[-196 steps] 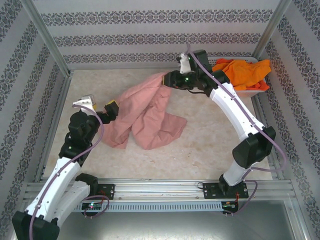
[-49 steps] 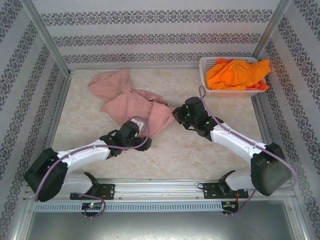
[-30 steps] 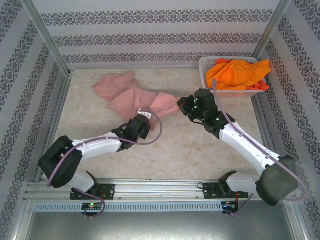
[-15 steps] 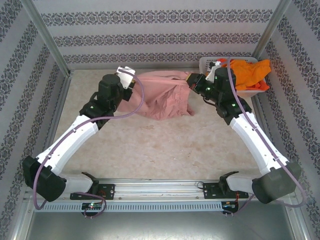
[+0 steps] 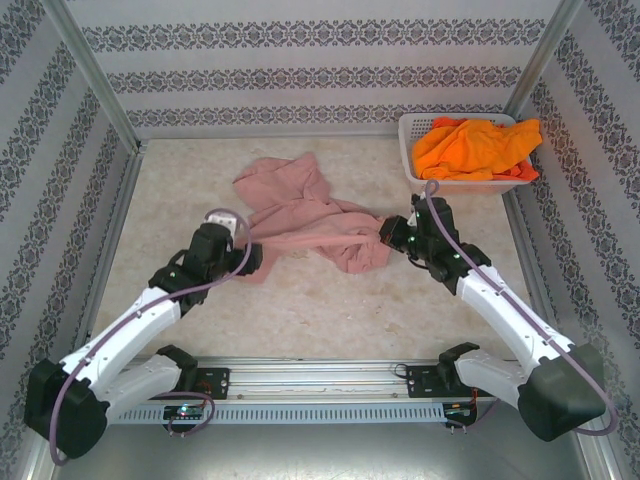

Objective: Fold and stack the shorts

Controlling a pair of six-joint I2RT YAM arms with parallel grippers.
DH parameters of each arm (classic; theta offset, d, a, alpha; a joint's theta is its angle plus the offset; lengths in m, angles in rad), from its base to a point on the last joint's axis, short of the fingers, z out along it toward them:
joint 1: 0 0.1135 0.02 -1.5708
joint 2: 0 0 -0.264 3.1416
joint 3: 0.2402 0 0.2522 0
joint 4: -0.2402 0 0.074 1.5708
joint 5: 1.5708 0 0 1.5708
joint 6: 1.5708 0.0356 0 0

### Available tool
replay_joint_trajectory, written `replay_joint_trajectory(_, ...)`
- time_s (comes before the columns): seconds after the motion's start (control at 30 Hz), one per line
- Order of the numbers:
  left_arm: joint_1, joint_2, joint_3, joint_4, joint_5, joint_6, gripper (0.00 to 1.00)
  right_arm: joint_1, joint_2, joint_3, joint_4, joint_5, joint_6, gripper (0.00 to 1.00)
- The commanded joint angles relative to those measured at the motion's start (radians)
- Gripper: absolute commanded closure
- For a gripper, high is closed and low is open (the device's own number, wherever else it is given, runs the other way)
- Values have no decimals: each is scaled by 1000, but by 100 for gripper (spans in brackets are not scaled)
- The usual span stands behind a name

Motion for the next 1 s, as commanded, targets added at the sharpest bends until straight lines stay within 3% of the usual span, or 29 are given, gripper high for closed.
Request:
replay_joint_trajectory(0.0,27,-89,-81,31,88,-323,17,-4,-30,-43,15,42,25,100)
replay_joint_trajectory(0.2,49,-272,-203,103,176,-643,9,-14,-62,-85,3,71,6,100)
replay_joint_trajectory(0.37,50,-289,-241,21,298,-838,9,-20,-84,-109,5,89,5,100)
replay_joint_trajectory(0.47,49,-300,-291,4,358,-976,12,-20,-83,-119,8,91,10,100)
replay_joint_trajectory(0.63,50,-380,-354,-10,327,-1146,19,-20,-87,-133,12,94,32,100)
replay_joint_trajectory(0.83,49,-371,-423,125,293,-1269,33,-22,-85,-132,11,98,44,100)
replay_joint_trajectory(0.97,51,-283,-420,187,318,-1293,36,-21,-77,-126,8,96,46,100)
